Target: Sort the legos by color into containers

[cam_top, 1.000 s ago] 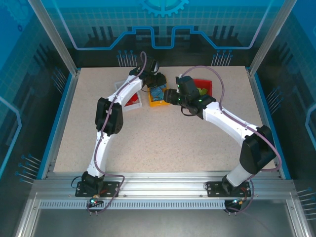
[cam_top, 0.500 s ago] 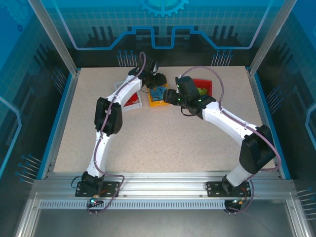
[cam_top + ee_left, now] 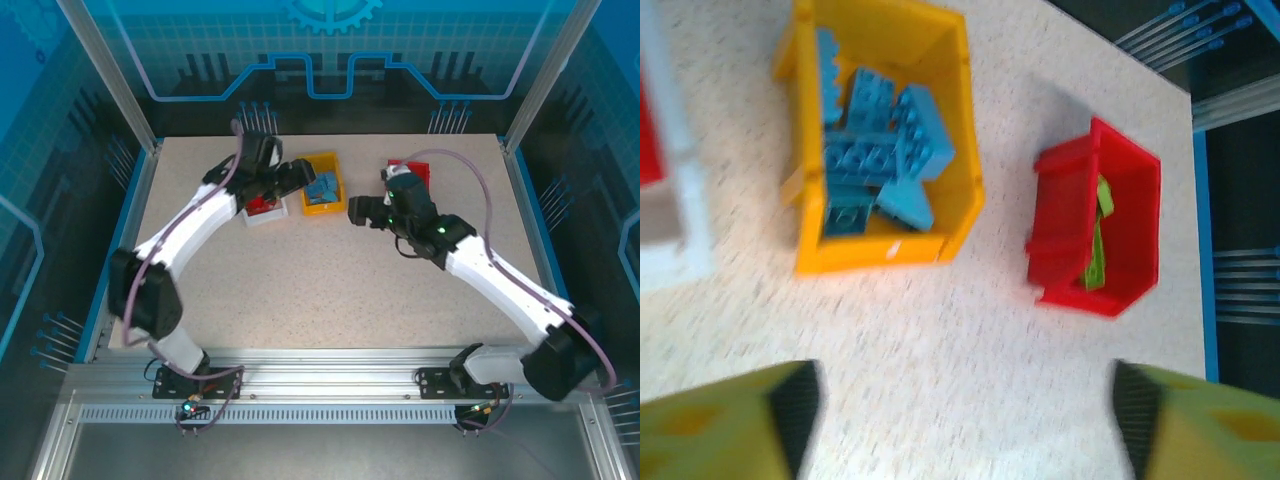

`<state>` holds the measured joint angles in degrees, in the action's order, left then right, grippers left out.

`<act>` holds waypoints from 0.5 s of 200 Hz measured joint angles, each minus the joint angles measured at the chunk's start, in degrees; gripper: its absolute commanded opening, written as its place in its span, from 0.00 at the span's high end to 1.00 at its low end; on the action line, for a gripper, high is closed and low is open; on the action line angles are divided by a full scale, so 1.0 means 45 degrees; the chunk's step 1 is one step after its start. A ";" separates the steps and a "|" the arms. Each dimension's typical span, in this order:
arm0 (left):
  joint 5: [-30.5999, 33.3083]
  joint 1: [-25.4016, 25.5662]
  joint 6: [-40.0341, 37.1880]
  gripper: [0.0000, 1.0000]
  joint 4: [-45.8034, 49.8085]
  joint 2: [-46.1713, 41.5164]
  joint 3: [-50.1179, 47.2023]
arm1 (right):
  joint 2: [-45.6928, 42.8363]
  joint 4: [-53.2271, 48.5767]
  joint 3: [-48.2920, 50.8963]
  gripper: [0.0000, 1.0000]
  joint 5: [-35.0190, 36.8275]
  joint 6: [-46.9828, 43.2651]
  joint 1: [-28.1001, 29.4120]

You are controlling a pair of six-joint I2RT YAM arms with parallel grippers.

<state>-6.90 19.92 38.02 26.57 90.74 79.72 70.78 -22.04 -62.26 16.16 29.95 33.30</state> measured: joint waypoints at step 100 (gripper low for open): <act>0.6455 -0.0646 -0.0525 0.01 -0.0393 -0.7660 -0.8927 | -0.6314 0.2234 0.7907 0.00 0.5051 -0.2390 -0.1943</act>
<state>22.15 17.02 35.66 24.80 56.27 39.55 42.37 -11.99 -26.68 38.89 19.20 24.56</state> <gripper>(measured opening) 0.987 0.999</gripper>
